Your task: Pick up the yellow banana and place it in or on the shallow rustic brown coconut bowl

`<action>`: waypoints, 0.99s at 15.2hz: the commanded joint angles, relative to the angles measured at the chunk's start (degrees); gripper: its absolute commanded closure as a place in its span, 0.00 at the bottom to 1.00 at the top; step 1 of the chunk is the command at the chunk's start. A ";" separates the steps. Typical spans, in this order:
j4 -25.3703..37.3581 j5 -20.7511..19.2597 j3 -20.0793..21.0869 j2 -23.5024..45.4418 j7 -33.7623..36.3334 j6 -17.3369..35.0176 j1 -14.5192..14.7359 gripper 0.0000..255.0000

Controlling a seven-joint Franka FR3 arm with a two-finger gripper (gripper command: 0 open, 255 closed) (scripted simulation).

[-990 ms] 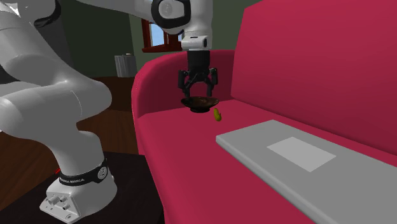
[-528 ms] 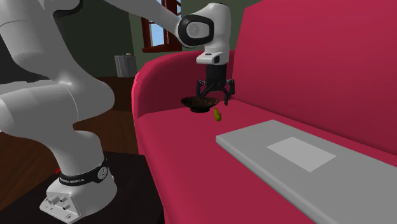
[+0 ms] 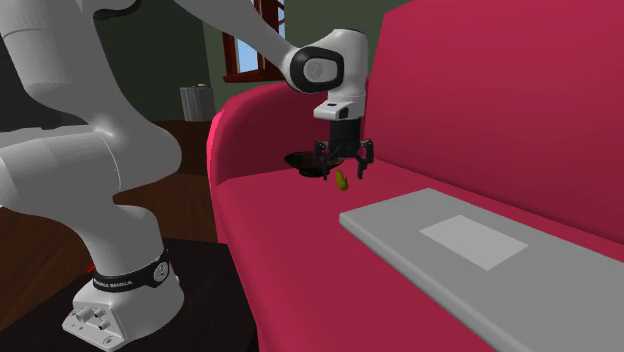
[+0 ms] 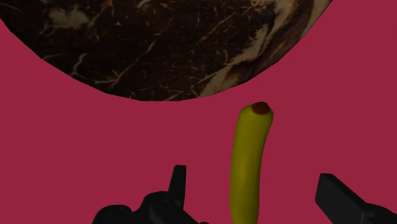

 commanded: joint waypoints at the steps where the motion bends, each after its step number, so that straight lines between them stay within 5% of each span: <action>1: -0.49 -0.62 0.79 1.01 0.66 1.36 -0.33 0.00; 8: -0.48 -0.61 0.77 1.00 0.65 1.35 -0.32 0.00; 9: -0.48 -0.61 0.77 1.00 0.65 1.35 -0.32 1.00; 15: -0.48 -0.62 0.78 1.00 0.65 1.35 -0.32 1.00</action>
